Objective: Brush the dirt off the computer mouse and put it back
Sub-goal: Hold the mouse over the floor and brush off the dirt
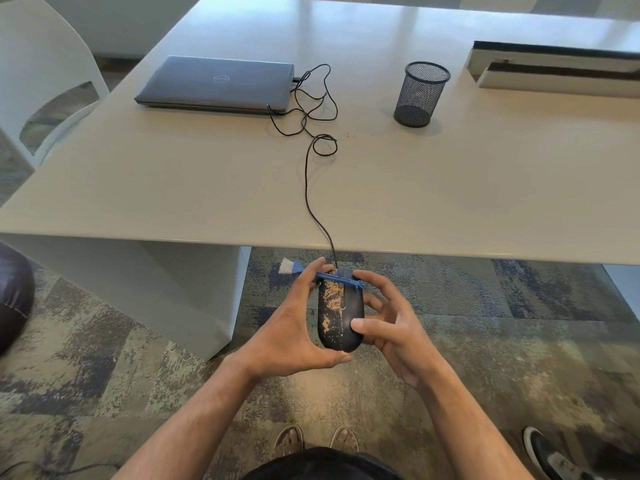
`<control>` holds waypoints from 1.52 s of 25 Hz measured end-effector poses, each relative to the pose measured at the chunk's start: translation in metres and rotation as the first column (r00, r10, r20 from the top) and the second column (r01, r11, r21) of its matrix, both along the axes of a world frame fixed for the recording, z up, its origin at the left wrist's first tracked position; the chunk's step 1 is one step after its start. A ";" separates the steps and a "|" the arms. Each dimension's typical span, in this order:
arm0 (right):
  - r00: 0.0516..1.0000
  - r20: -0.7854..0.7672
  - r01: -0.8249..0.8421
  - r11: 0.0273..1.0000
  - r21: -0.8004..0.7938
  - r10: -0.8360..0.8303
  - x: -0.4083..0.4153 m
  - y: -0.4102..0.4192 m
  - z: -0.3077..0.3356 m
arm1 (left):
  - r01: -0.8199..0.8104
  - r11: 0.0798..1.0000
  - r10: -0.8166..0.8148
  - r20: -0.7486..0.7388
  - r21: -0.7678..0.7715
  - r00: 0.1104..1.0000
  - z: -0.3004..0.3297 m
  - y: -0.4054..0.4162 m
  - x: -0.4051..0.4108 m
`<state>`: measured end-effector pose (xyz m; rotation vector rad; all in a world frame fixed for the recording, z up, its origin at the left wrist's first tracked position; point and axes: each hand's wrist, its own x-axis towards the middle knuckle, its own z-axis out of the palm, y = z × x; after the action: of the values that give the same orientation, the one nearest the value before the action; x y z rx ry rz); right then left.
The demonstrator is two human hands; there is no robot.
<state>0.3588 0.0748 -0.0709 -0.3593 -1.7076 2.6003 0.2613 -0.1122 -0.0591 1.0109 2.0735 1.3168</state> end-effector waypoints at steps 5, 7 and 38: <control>1.000 0.015 -0.001 1.000 0.000 0.001 -0.002 0.001 0.002 | 0.078 0.993 -0.075 0.039 -0.087 0.996 0.003 -0.008 -0.004; 1.000 0.019 -0.006 1.000 0.004 0.006 -0.002 0.001 0.002 | 0.059 0.994 -0.054 0.051 -0.092 0.997 0.005 -0.014 -0.003; 1.000 -0.012 0.025 1.000 0.013 -0.025 -0.007 -0.008 -0.002 | -0.423 0.827 0.404 0.131 0.371 0.905 0.035 -0.006 0.046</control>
<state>0.3522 0.0672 -0.0732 -0.3616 -1.7039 2.5671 0.3068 -0.1180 -0.0242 0.6791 2.1137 2.0212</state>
